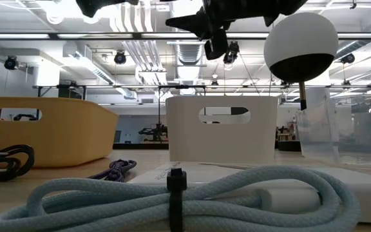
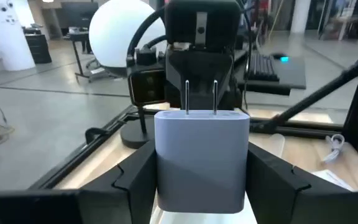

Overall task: Pick and place items into bin
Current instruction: Put the light blue charger adapter into the white bin

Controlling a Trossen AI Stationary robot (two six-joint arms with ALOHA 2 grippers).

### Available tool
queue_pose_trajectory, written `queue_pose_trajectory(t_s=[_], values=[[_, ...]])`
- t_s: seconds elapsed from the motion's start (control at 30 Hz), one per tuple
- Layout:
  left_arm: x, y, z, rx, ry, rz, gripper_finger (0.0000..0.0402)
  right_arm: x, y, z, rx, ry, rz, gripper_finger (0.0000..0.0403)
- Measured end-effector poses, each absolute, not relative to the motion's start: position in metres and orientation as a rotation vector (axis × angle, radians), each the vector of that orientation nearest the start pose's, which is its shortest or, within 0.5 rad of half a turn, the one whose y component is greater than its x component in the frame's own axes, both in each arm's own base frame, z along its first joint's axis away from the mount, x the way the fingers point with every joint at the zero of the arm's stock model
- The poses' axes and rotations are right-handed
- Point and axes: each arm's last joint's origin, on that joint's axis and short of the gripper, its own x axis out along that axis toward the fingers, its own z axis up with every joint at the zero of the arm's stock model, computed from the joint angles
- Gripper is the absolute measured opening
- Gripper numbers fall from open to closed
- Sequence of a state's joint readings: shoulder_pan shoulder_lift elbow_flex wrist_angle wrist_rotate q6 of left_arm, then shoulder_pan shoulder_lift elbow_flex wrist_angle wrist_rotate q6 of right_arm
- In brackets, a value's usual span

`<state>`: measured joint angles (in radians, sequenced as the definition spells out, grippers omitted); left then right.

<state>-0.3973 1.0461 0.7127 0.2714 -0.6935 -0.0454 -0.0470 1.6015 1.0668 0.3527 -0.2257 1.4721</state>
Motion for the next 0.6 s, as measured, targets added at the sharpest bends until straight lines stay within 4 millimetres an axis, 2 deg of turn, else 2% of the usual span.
queue_pose_trajectory(t_s=[0.17, 0.3, 0.5, 0.6], values=[[0.223, -0.073, 0.297, -0.021, 0.08, 0.298, 0.0183, 0.361, -0.015, 0.289, 1.432, 0.205, -0.001, 0.019], [0.219, -0.071, 0.303, -0.062, 0.04, 0.299, 0.0183, 0.363, -0.016, 0.298, 1.392, 0.153, -0.016, 0.0197], [0.216, -0.067, 0.315, -0.007, -0.03, 0.312, 0.0183, 0.368, -0.016, 0.313, 1.393, 0.118, 0.014, 0.0256], [0.218, -0.063, 0.315, 0.016, -0.023, 0.325, 0.0183, 0.369, -0.017, 0.318, 1.387, 0.103, 0.025, 0.0289]])
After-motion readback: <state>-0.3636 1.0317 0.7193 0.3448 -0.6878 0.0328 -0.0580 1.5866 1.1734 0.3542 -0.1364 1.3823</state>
